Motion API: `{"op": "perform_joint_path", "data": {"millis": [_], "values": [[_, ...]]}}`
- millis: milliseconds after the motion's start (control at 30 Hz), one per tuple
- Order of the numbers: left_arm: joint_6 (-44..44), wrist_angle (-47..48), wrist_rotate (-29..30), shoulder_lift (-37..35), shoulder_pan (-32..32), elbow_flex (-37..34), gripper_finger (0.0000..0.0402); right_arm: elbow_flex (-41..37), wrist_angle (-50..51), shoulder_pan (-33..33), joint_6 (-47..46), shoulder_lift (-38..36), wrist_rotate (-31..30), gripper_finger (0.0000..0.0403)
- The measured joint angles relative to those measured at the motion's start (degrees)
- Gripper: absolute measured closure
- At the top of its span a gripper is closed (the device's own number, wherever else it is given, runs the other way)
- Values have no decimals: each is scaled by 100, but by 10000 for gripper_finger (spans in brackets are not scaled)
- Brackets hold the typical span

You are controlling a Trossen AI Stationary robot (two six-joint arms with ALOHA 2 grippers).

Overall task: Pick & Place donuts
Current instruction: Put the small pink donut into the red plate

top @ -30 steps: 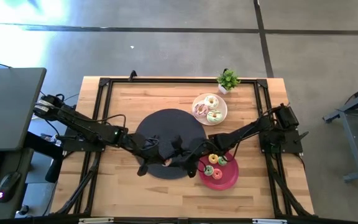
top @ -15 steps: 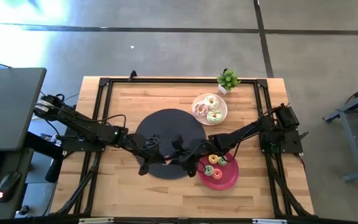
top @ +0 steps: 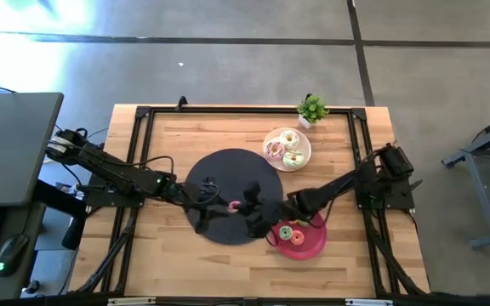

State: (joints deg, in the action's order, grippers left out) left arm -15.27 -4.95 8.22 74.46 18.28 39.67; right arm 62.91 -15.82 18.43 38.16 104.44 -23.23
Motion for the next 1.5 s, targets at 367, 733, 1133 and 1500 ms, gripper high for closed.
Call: {"op": "perform_joint_path", "data": {"millis": [367,733,1133,1500], "values": [[55,232,371,2,4,-12,238,-4,4468,1260,-4000,-1275,-1055,380],[37,175,1102,4,4,-14,238,-4,6505,2594,-6898,-1353,274,379],[-170,76,1354,6,4,-18,238,-268,6156,2864,-7238,-1324,-290,371],[-173,22,1354,6,4,-21,238,-1220,5393,2850,-6832,-1319,-432,372]]}}
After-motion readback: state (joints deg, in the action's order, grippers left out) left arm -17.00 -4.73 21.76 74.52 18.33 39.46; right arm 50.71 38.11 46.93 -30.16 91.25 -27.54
